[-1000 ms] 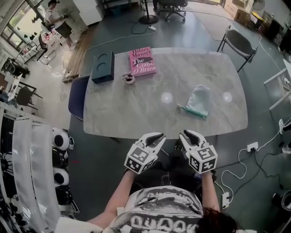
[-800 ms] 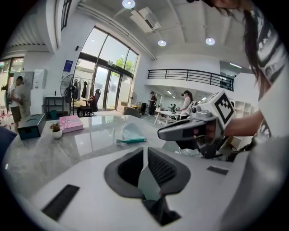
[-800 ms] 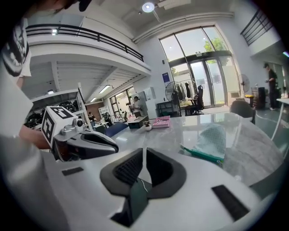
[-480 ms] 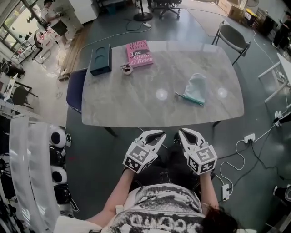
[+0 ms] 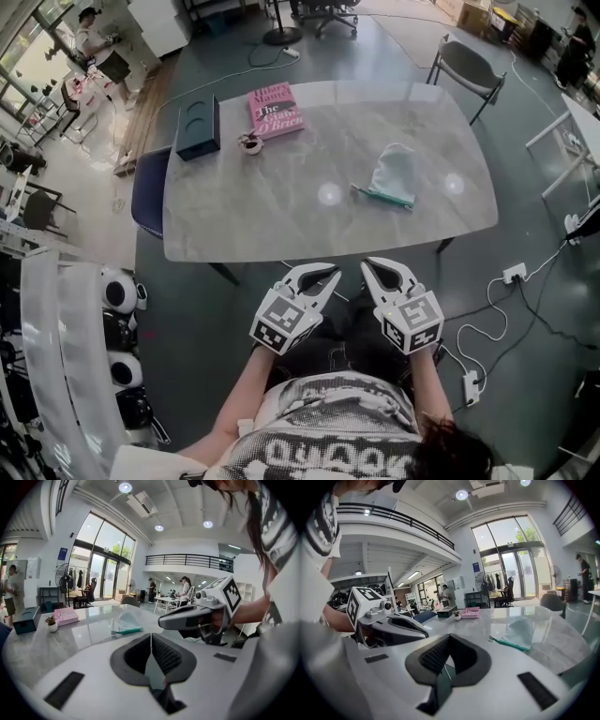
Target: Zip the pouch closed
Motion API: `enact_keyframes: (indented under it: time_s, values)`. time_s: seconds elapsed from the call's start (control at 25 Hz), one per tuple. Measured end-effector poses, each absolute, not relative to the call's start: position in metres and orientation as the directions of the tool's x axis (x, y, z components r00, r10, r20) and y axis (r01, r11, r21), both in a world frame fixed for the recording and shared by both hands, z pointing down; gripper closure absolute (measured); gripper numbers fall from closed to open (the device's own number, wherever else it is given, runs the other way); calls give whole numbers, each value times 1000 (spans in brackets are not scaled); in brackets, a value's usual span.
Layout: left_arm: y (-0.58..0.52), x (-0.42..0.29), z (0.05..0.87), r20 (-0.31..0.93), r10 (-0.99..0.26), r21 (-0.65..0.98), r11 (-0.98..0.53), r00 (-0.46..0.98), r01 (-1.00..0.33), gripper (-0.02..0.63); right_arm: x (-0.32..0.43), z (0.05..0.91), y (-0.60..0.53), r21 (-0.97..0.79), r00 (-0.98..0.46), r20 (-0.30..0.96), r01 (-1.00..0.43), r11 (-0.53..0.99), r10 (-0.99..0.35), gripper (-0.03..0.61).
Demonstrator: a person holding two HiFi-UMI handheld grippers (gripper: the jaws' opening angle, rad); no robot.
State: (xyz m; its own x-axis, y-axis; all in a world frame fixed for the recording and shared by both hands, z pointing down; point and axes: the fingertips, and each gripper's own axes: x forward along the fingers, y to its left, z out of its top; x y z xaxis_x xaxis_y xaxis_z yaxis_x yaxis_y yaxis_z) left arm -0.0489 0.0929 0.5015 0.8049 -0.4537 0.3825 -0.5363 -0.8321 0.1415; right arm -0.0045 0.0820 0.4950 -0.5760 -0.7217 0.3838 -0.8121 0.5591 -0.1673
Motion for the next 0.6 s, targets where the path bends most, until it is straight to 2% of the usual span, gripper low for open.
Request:
enact_keyframes:
  time_s: [0.6]
  values:
    - [84,-35,500,382,-413,117,-866,826,-487,597,1,499,75,-160,-558,382,-825,541,-737,580]
